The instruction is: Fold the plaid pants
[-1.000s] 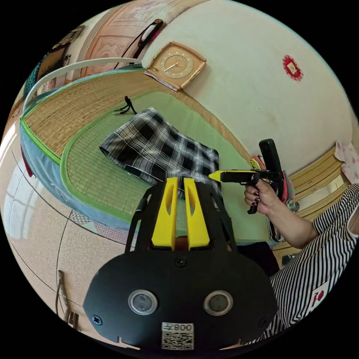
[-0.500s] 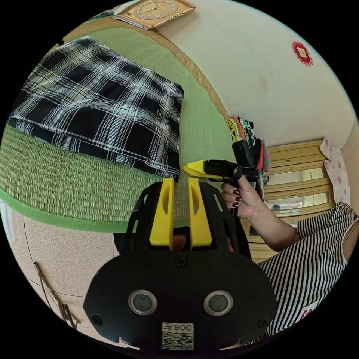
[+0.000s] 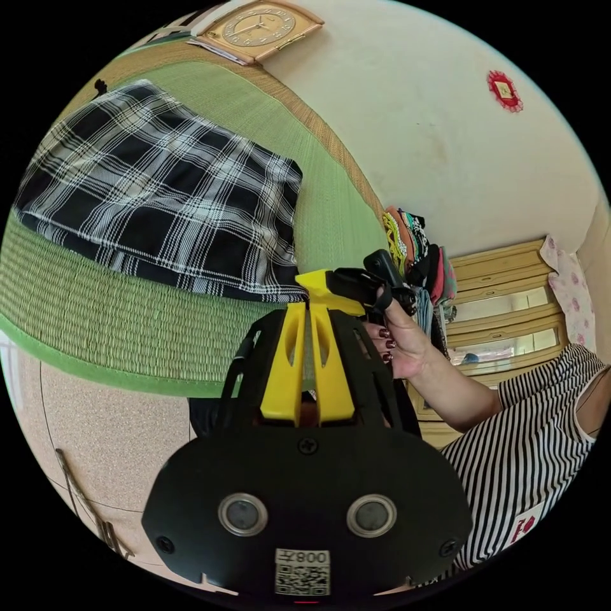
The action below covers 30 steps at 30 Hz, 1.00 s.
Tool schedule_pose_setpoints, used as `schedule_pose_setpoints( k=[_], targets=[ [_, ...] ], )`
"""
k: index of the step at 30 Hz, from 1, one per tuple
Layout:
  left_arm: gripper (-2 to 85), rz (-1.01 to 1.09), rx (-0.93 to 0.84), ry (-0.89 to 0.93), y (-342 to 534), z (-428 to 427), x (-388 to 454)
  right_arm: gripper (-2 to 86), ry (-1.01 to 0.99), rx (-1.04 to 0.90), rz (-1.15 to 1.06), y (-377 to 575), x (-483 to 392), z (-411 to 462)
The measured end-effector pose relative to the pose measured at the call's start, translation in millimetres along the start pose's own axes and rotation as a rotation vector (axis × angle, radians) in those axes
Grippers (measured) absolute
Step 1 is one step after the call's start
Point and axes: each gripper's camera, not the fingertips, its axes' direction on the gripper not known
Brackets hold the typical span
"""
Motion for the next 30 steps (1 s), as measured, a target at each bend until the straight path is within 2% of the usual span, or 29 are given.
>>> schedule_pose_setpoints(
  k=[6,14,19,26,30],
  targets=[
    [2.7,-0.076,0.089,0.077,12,-29,-29,2.7,-0.055,0.009,-0.037,13,-17,-14],
    [5.3,-0.437,0.435,0.376,43,-83,-120,1.9,-0.1,0.035,-0.111,23,-62,-27],
    [8.4,-0.583,0.544,0.478,50,-94,-150,1.8,-0.106,0.036,-0.147,27,-89,-28],
    [10.6,-0.689,0.566,0.374,38,-106,-168,1.7,-0.098,0.037,-0.197,39,-123,-24],
    [10.9,-0.718,0.584,0.388,31,-104,-174,1.7,-0.119,0.048,-0.209,52,-135,-24]
  ],
)
